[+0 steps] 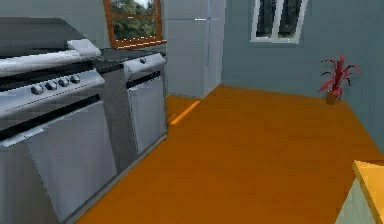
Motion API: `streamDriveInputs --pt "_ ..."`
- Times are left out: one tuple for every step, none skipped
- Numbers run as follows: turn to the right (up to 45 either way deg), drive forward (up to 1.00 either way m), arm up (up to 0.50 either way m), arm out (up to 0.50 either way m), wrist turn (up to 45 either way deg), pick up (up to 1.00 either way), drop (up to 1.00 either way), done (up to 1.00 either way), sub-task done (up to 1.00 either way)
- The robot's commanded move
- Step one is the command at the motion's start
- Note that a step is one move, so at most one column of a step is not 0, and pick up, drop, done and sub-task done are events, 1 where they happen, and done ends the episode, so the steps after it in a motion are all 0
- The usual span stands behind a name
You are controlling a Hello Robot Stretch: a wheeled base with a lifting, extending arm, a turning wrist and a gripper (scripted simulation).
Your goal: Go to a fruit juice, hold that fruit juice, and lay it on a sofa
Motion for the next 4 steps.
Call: streamDriveInputs --pt "0.0 0.0 0.0 0.0 45.0 0.0 0.0 0.0 0.0" --pt "0.0 0.0 0.0 0.0 39.0 0.0 0.0 0.0 0.0" --pt "0.0 0.0 -0.16 0.0 0.0 0.0 0.0 0.0 0.0" --pt "0.0 0.0 0.0 0.0 0.0 1.0 0.0 0.0 0.0"
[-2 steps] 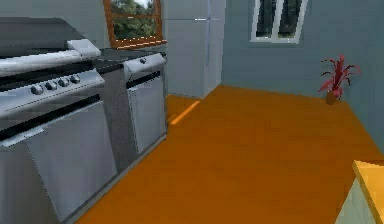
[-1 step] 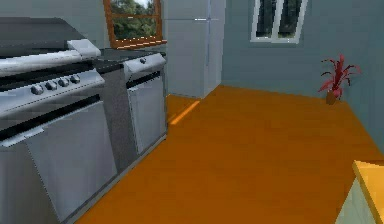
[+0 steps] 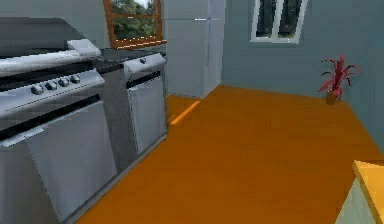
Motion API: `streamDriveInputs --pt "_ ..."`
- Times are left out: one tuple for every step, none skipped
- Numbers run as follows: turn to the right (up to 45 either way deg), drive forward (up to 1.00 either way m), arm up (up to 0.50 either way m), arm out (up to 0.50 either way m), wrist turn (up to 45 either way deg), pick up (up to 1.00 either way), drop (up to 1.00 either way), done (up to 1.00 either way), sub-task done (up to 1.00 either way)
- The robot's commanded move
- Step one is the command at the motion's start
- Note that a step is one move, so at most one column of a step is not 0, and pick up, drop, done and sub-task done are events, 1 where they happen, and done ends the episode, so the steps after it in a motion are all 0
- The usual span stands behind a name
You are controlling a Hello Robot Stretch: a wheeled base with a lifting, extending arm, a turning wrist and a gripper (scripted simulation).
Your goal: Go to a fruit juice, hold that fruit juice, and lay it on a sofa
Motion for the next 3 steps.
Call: streamDriveInputs --pt "0.0 0.0 0.1 0.0 0.0 0.0 0.0 0.0 0.0" --pt "0.0 0.0 0.06 0.0 0.0 0.0 0.0 0.0 0.0" --pt "0.0 0.0 0.0 0.0 -45.0 0.0 0.0 0.0 0.0"
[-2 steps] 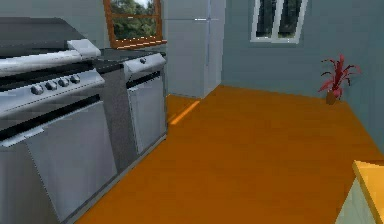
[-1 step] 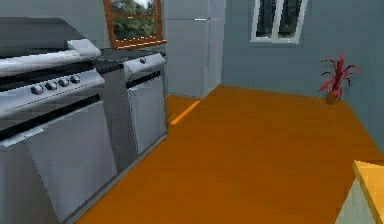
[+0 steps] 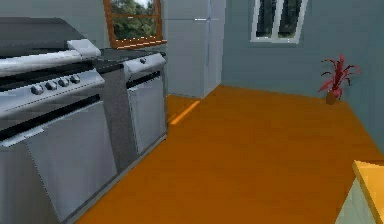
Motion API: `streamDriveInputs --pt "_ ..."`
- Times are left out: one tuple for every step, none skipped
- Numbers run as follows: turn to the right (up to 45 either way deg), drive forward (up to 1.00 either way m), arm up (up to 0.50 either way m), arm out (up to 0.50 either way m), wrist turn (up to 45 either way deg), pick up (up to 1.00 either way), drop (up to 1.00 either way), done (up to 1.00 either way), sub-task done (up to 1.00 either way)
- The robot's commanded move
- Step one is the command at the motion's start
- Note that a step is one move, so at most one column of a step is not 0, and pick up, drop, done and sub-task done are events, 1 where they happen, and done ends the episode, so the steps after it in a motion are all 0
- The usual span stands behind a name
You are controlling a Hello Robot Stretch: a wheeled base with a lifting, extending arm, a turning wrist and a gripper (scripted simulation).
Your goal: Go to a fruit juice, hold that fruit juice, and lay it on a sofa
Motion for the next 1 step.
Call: streamDriveInputs --pt "0.0 0.0 0.0 0.0 -45.0 0.0 0.0 0.0 0.0"
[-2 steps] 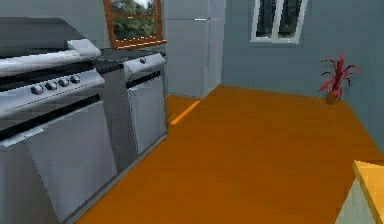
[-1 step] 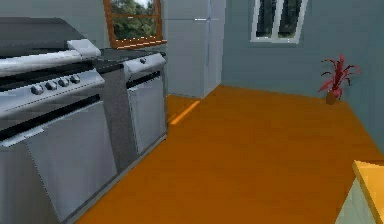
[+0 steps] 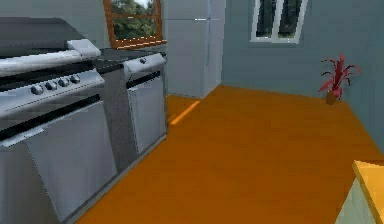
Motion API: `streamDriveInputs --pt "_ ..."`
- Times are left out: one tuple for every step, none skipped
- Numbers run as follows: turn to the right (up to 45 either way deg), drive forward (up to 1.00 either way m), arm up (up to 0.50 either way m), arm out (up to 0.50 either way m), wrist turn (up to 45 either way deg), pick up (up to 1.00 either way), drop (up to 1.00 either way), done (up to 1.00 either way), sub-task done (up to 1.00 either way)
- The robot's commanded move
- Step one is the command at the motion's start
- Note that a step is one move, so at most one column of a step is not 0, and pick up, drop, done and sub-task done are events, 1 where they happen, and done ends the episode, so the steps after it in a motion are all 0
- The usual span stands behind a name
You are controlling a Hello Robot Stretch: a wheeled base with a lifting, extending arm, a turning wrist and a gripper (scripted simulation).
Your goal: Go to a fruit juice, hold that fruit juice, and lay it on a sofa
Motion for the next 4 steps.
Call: streamDriveInputs --pt "0.0 0.0 0.0 0.0 -33.0 0.0 0.0 0.0 0.0" --pt "0.0 0.0 0.0 -0.34 0.0 0.0 0.0 0.0 0.0" --pt "-45.0 0.0 0.0 0.0 0.0 0.0 0.0 0.0 0.0" --pt "-21.0 0.0 0.0 0.0 0.0 0.0 0.0 0.0 0.0"
